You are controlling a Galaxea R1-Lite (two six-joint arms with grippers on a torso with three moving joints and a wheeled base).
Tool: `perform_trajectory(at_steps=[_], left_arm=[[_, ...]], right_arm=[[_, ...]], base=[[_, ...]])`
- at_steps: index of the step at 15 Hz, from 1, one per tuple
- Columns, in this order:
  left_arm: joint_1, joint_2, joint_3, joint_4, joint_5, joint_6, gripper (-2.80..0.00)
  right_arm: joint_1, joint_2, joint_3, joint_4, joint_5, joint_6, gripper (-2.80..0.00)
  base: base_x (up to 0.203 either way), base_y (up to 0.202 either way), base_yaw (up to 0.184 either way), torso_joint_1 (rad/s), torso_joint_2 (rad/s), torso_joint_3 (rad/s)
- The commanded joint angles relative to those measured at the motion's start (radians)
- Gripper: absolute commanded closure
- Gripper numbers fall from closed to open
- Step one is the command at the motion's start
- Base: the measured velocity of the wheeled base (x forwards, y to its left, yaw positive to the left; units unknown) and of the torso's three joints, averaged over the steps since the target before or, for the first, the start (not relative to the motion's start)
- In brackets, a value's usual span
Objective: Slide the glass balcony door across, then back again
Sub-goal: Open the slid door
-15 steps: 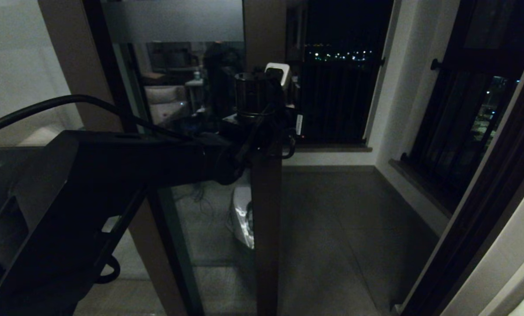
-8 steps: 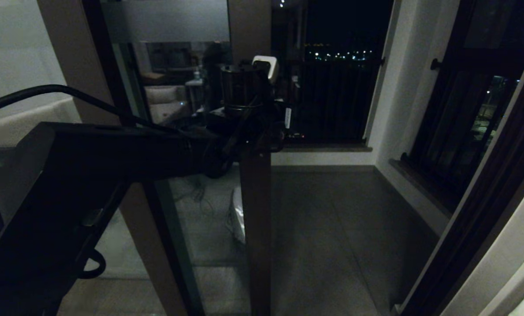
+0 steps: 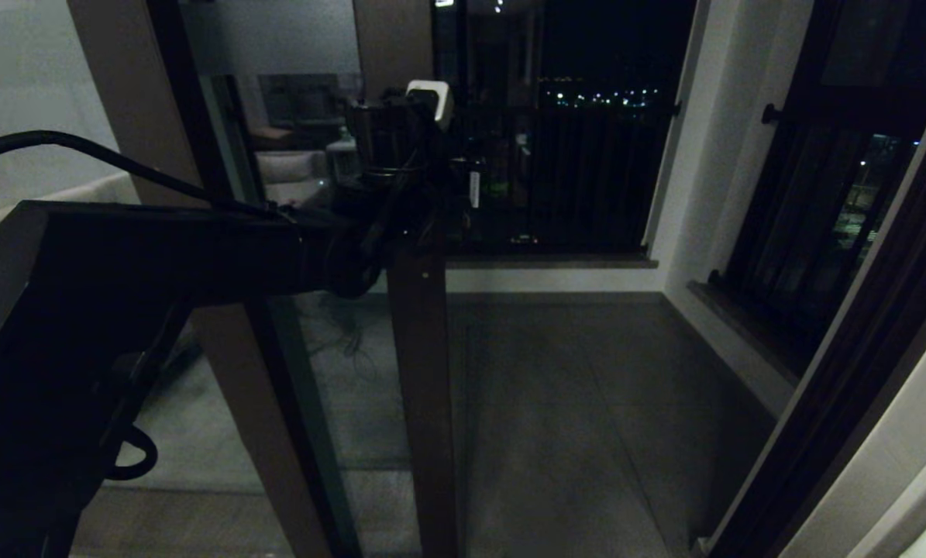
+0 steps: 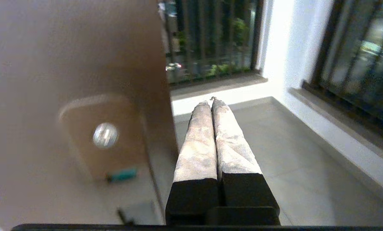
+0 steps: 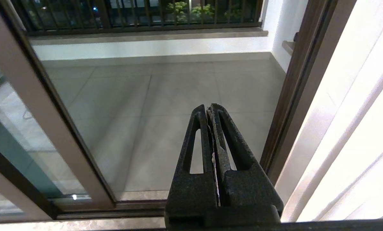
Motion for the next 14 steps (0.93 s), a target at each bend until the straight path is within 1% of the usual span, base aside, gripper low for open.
perform_trajectory(at_steps=[1,5,12,14], left_arm=[[0.004,-0.019,0.029,-0.003,-0.007,-0.001,0.00],[0.006,-0.053,0.054,-0.006,-0.007,-0.001,0.00],[0.008,-0.136,0.154,-0.008,-0.007,-0.001,0.00],[0.009,-0.156,0.190,-0.027,0.002,-0.001,0.00]], right_arm=[[0.000,0.001,0.000,0.000,0.001,-0.001,0.00],[0.000,0.001,0.000,0.000,0.001,-0.001,0.00],[0.000,0.001,0.000,0.000,0.001,-0.001,0.00],[0.000,0.001,0.000,0.000,0.001,-0.001,0.00]], base=[[0.000,0.000,0.000,0.000,0.00,0.000],[0.000,0.000,0.000,0.000,0.00,0.000],[0.000,0.000,0.000,0.000,0.00,0.000],[0.000,0.000,0.000,0.000,0.00,0.000]])
